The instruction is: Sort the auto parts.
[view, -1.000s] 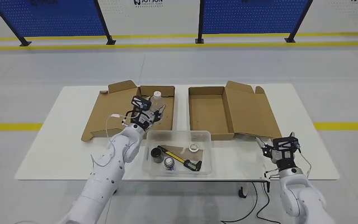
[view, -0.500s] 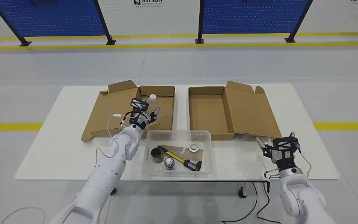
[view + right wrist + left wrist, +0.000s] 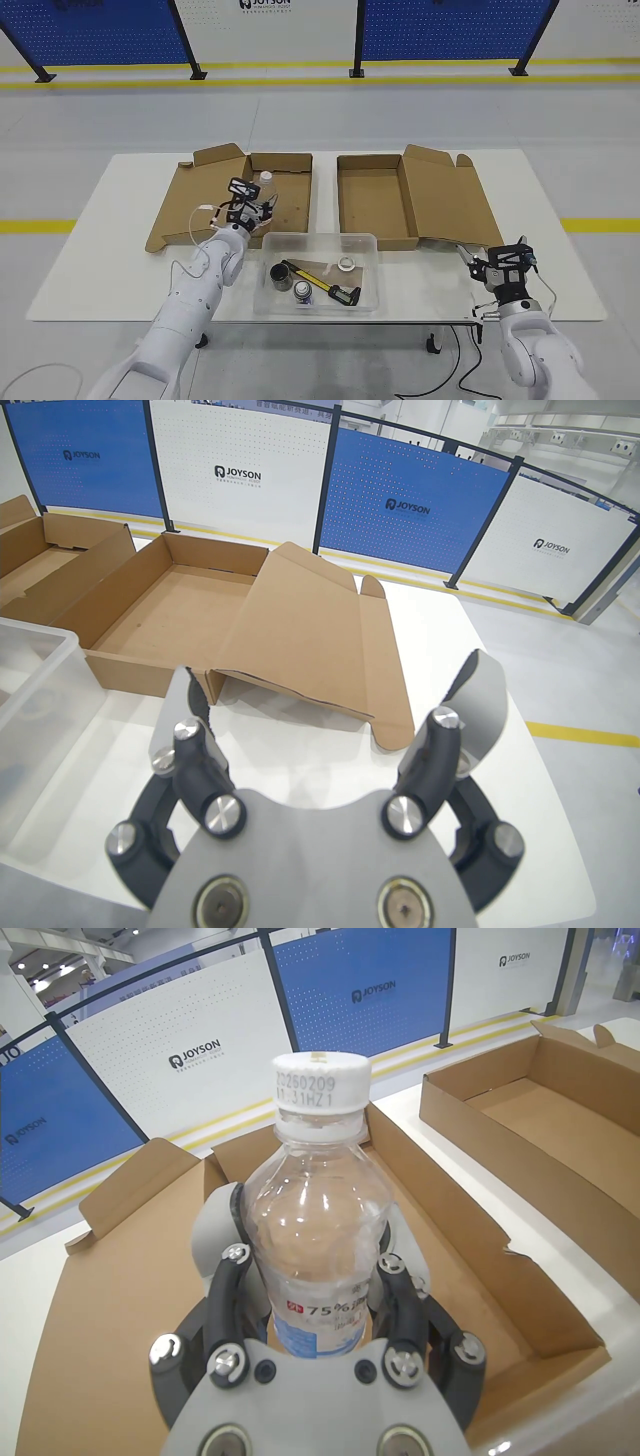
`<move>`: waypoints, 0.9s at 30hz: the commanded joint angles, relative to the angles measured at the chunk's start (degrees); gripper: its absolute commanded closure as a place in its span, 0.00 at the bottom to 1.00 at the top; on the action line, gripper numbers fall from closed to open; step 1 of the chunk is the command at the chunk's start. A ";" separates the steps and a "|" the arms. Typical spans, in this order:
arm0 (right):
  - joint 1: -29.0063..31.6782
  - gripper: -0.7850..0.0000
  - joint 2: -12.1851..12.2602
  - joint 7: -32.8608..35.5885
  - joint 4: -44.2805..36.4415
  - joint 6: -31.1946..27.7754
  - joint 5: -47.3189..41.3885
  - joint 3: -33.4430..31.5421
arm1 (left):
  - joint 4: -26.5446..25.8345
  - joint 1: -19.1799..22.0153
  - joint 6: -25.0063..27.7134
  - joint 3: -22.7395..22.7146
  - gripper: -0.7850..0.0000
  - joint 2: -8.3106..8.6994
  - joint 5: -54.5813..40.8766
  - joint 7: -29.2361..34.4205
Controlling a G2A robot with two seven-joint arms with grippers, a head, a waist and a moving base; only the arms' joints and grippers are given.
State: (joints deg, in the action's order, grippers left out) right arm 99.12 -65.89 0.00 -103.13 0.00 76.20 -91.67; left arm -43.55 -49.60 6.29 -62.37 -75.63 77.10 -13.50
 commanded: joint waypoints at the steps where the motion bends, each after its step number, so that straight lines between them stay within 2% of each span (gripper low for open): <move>1: 0.00 0.00 0.00 0.00 0.00 0.00 0.00 0.00 | 0.40 0.10 -0.17 -0.06 0.65 -0.04 0.14 -0.05; 2: 0.00 0.00 0.00 0.00 0.00 0.00 0.00 0.00 | 0.56 0.14 -0.29 -0.05 0.58 -0.05 0.36 -0.14; 4: 0.00 0.00 0.00 0.00 0.00 0.00 0.00 0.00 | 0.85 0.14 -0.35 -0.14 0.54 -0.07 0.49 -0.28; 9: 0.00 0.00 0.00 0.00 0.00 0.00 0.00 0.00 | 1.23 0.00 -0.64 -0.35 0.50 -0.08 0.94 -0.40; 11: 0.00 0.00 0.00 0.00 0.00 0.00 0.00 0.00 | 1.24 -0.13 -0.99 -0.47 0.10 -0.06 1.24 -0.41; 12: 0.00 0.00 0.00 0.00 0.00 0.00 0.00 0.00 | 1.20 -0.21 -1.09 -0.58 0.00 -0.06 1.18 -0.33; 27: 0.00 0.00 0.00 0.00 0.00 0.00 0.00 0.00 | -0.57 -1.03 -1.69 -2.32 0.00 0.51 3.03 -0.19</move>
State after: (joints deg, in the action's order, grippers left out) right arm 99.12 -65.89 0.00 -103.13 0.00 76.20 -91.67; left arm -43.82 -50.61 4.65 -64.58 -75.22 79.65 -13.59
